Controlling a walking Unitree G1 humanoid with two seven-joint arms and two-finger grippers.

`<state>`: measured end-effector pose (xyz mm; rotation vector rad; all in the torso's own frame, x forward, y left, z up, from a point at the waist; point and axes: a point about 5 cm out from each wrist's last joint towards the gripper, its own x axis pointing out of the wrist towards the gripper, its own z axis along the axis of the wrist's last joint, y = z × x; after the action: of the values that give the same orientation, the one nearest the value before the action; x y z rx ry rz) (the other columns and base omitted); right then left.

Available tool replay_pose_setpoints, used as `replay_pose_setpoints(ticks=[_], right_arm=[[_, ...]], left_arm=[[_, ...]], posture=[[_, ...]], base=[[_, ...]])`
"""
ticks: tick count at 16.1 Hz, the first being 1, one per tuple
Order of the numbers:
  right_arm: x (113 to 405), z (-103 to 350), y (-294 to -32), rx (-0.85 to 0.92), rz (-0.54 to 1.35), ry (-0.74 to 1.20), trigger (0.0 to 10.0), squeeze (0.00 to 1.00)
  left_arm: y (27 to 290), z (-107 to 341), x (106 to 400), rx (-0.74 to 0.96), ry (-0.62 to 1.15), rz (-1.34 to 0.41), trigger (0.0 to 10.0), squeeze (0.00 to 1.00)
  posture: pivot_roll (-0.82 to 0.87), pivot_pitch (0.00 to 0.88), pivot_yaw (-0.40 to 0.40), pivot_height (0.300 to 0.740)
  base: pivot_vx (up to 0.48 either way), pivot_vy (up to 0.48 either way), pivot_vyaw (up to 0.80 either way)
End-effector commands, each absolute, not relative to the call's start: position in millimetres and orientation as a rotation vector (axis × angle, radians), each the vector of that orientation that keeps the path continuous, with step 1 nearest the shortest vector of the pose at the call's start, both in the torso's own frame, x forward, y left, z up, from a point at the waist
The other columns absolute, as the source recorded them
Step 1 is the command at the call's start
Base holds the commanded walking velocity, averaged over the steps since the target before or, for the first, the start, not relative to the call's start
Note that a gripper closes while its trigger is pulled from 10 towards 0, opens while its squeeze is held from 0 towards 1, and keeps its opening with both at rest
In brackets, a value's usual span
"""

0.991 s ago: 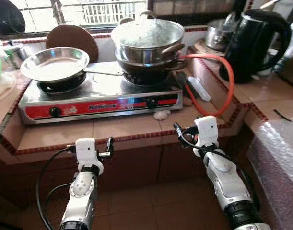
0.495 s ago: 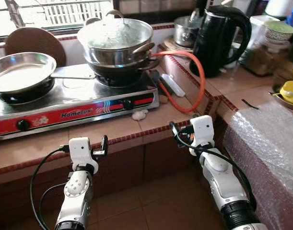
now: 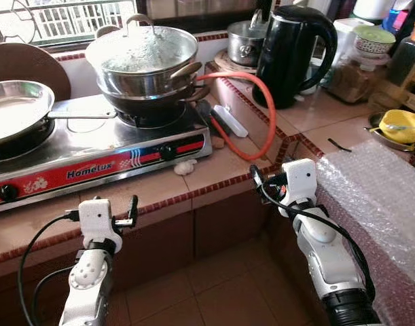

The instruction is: Kitchen organization

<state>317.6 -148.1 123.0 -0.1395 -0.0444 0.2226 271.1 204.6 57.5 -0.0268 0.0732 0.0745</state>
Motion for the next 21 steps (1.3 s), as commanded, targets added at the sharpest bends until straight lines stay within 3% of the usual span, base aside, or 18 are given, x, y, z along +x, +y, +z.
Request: replay_pose_setpoints(ticks=[1, 11, 14, 21], right_arm=[[317, 128, -151, -0.130, 0.205, -0.058, 10.0, 0.00], [318, 130, -148, -0.107, 0.210, -0.055, 10.0, 0.00], [318, 130, -145, -0.103, 0.225, -0.055, 10.0, 0.00], [319, 128, -144, -0.104, 0.226, -0.037, 10.0, 0.00]], left_arm=[[208, 62, 273, -0.028, 0.068, 0.071, 10.0, 0.00], [214, 72, 271, -0.061, 0.056, 0.071, 10.0, 0.00], [212, 72, 272, -0.062, 0.060, 0.069, 10.0, 0.00], [209, 70, 272, -0.066, 0.068, 0.067, 10.0, 0.00]], posture=[[-0.18, 0.000, 0.027, 0.740], [-0.17, 0.000, 0.026, 0.740], [-0.17, 0.000, 0.027, 0.740], [-0.17, 0.000, 0.026, 0.740]], base=[[0.000, 0.000, -0.79], [0.000, 0.000, -0.79], [0.000, 0.000, 0.00], [0.000, 0.000, -0.79]])
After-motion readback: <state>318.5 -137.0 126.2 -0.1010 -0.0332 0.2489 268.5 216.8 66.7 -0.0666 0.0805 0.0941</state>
